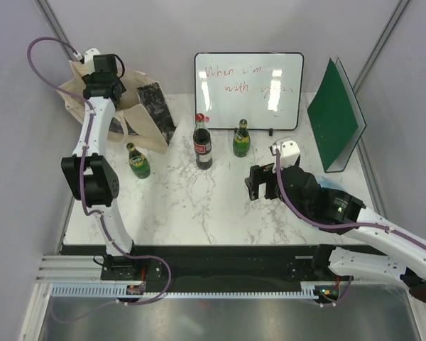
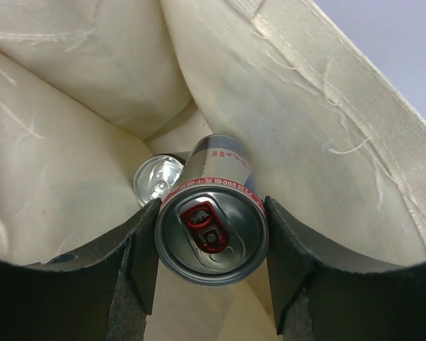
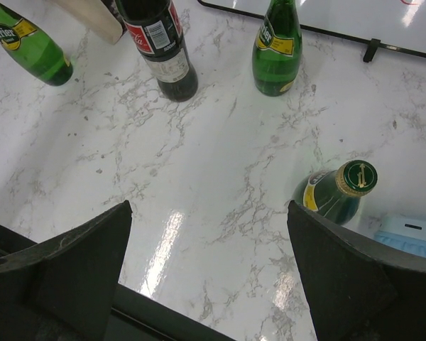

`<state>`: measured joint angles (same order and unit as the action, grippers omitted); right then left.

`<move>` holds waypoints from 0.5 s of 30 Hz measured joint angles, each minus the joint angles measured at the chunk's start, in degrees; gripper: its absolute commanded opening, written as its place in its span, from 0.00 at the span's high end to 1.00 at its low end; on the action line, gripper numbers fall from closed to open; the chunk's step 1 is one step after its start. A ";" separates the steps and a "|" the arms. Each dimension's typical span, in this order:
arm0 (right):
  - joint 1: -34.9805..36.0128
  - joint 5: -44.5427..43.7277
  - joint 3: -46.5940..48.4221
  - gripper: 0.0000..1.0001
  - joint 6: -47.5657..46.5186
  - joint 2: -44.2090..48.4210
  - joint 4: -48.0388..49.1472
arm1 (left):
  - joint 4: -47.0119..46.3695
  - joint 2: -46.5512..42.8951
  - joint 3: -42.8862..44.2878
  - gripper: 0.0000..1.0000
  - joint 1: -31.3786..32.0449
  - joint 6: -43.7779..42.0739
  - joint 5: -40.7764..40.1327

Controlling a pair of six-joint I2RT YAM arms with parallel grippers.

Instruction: Place the beverage into the canvas bag

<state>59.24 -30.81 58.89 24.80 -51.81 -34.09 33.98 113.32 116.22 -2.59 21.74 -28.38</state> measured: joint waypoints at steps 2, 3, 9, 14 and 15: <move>0.00 0.04 -0.37 0.02 -0.15 -0.02 0.35 | -1.01 0.46 -0.52 0.98 0.07 0.46 0.57; 0.00 0.09 -0.39 0.02 -0.20 -0.04 0.31 | -1.40 0.72 -0.79 0.98 0.09 0.90 0.90; 0.00 0.09 -1.05 0.02 -0.66 0.07 1.70 | -1.60 1.73 -1.95 0.98 -0.09 3.76 2.16; 0.00 0.00 -2.40 0.02 -1.09 0.04 2.10 | -1.66 2.60 -2.34 0.98 -0.59 5.29 2.49; 0.00 -0.02 -2.62 0.02 -1.16 0.04 2.27 | -1.66 2.84 -2.34 0.98 -0.70 5.46 2.54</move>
<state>59.24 -30.83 56.27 23.64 -51.77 -31.81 32.32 116.16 113.89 -3.29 27.20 -25.85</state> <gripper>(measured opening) 0.982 0.602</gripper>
